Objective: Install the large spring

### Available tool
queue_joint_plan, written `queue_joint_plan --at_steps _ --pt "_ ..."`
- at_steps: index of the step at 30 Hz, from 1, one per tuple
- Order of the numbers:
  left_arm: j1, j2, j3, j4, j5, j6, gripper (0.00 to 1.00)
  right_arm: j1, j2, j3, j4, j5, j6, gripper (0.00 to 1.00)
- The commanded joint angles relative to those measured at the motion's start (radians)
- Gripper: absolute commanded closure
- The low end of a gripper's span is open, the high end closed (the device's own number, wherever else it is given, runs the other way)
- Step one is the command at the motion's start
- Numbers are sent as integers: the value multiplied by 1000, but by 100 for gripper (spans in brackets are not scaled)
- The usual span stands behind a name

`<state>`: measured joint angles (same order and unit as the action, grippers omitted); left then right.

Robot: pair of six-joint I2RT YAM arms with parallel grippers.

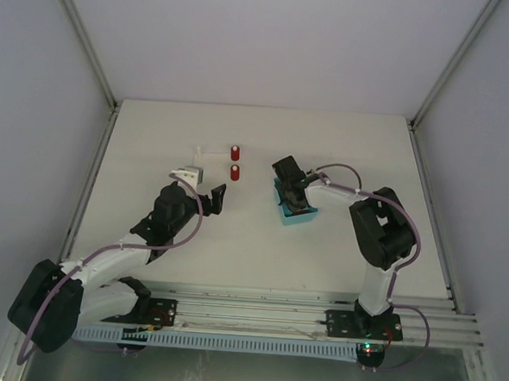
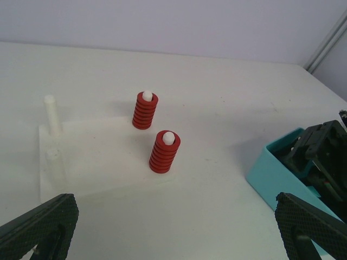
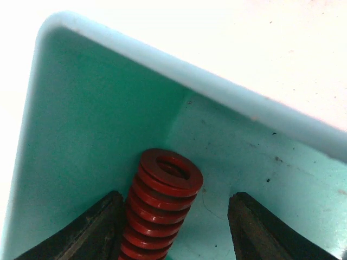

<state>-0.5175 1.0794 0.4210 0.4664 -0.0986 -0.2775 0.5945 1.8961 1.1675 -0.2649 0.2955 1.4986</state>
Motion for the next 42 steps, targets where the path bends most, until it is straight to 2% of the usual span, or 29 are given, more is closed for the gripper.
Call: queue_joint_plan --at_steps 1,4,7,9,12,16,26,30,37,42 --pt "-7 -17 -4 11 -20 18 1 -10 91 11 -213 -25 75 44" --pt "-10 -18 -4 11 -23 18 1 -14 96 63 -333 2 98 47" --pt "-10 -18 -4 9 -26 19 1 -16 101 112 -437 26 101 54" --pt "-10 -21 -3 8 -28 20 1 -18 107 130 -461 31 97 56" --pt "-10 -25 -4 7 -32 22 1 -19 117 165 -497 30 80 56" --pt "-13 -23 -4 10 -29 22 1 -18 163 259 -596 25 81 48" --pt "-16 -31 -7 9 -39 27 1 -18 232 248 -527 -7 65 49" --pt "-16 -29 -5 7 -42 28 1 -20 222 233 -480 0 33 56" --pt "-16 -32 -10 10 -48 29 1 -19 107 137 -304 17 -111 66" --pt "-16 -25 -8 10 -49 28 1 -19 22 115 -261 44 -251 73"
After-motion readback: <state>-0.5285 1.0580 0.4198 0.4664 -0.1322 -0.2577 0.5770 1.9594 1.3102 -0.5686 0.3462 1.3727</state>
